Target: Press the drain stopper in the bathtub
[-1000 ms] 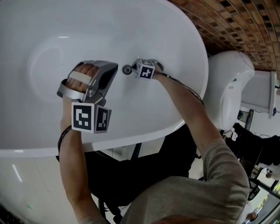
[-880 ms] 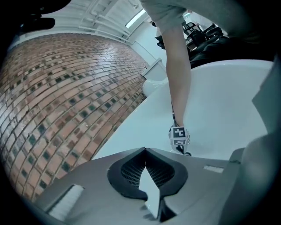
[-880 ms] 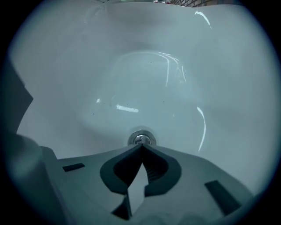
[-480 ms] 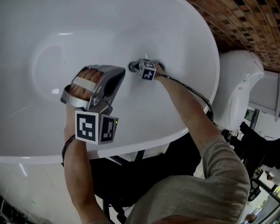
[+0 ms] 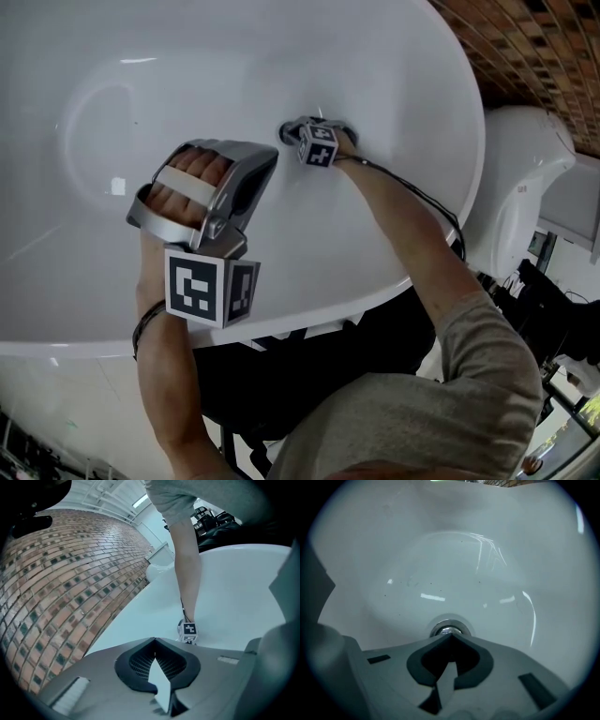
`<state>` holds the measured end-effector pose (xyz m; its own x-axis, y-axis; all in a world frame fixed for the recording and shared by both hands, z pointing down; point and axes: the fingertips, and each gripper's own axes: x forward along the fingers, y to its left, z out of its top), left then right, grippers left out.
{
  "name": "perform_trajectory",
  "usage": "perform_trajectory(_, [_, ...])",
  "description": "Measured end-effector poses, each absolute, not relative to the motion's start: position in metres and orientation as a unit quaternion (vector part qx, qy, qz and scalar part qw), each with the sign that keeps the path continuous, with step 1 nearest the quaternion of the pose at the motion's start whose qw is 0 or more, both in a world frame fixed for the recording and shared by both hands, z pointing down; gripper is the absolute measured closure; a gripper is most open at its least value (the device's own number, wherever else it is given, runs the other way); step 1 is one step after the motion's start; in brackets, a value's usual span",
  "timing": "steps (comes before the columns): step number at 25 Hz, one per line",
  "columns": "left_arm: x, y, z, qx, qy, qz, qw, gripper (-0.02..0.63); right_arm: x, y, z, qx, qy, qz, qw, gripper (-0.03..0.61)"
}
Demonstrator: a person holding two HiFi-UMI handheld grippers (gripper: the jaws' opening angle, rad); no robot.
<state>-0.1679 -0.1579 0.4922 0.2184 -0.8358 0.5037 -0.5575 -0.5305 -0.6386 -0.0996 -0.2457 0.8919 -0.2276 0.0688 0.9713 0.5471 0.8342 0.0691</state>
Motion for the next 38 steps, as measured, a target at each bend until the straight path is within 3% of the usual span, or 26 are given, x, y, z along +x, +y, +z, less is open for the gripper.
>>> perform_trajectory(3, [-0.169, -0.157, 0.495, -0.763, 0.456, -0.429, 0.163, 0.604, -0.102, -0.243, 0.894, -0.215, -0.74, -0.224, 0.596, 0.573])
perform_trajectory(7, [-0.174, -0.16, 0.502, -0.756, 0.464, -0.435, 0.155, 0.603, -0.099, -0.25, 0.88, -0.193, -0.737, -0.15, 0.63, 0.575])
perform_trajectory(11, [-0.185, -0.162, 0.507, -0.754, 0.474, -0.431, 0.148, 0.604, -0.113, -0.259, 0.812, -0.182, -0.764, -0.178, 0.593, 0.575])
perform_trajectory(17, [-0.21, -0.164, 0.492, -0.746, 0.53, -0.381, 0.131, 0.603, -0.131, -0.272, 0.587, -0.09, -0.885, -0.189, 0.416, 0.577])
perform_trajectory(24, [-0.212, -0.141, 0.382, -0.733, 0.62, -0.234, 0.152, 0.603, -0.037, -0.2, 0.304, -0.018, -0.961, -0.214, 0.176, 0.577])
perform_trajectory(28, [-0.168, -0.102, 0.285, -0.751, 0.617, -0.154, 0.179, 0.603, 0.016, -0.15, 0.233, 0.004, -0.971, -0.215, 0.106, 0.577])
perform_trajectory(38, [-0.05, 0.008, 0.139, -0.744, 0.586, -0.123, 0.296, 0.603, 0.086, -0.045, 0.123, -0.008, -0.973, -0.226, -0.056, 0.578])
